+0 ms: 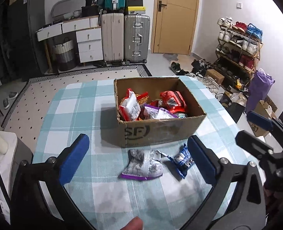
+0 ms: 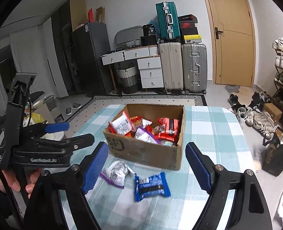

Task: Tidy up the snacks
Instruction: 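Move both empty tools back over the remaining snacks, then grasp the clear bag with purple edge with the left tool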

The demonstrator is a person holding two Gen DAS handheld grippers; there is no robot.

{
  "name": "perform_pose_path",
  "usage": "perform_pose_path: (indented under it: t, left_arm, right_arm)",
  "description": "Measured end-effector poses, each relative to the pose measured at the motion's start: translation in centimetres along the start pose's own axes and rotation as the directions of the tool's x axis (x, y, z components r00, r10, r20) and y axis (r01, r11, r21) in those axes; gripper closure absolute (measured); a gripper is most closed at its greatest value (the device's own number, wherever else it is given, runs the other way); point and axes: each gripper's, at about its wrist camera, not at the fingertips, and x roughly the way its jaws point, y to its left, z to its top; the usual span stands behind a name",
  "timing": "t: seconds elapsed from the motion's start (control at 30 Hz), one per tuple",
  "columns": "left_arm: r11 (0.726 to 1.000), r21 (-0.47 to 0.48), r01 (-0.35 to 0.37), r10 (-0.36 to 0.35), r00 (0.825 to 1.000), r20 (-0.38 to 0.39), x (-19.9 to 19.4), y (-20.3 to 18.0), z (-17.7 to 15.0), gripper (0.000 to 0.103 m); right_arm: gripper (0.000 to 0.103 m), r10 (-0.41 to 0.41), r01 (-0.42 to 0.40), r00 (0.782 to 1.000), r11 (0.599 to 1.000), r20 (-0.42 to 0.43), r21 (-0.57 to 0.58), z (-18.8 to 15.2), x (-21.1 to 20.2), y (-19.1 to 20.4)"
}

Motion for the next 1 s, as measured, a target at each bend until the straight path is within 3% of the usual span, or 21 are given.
perform_pose_path:
  t: [0.13, 0.33, 0.67, 1.0]
  left_arm:
    - [0.999, 0.037, -0.019, 0.017, 0.999, 0.033, -0.9, -0.7, -0.9, 0.001]
    - [1.000, 0.029, -0.006, 0.006, 1.000, 0.008, -0.3, -0.9, -2.9, 0.001]
    - [0.999, -0.030, 0.013, -0.015, 0.996, -0.091, 5.4, 0.6, -5.8, 0.001]
    - [1.000, -0.022, 0.012, -0.016, 0.987, -0.159, 10.7, 0.5, -7.1, 0.001]
  right_arm:
    - [0.017, 0.000, 0.000, 1.000, 1.000, -0.004, 0.009, -1.4, -0.6, 0.2]
    - [0.016, -0.005, 0.006, 1.000, 0.999, -0.023, 0.040, -3.5, -0.7, 0.1]
    - [0.016, -0.047, 0.050, 0.997, 0.998, -0.064, 0.041, -6.7, 0.7, -0.1]
    - [0.016, -0.047, 0.053, 0.996, 0.996, -0.076, 0.068, -8.0, 1.8, -0.9]
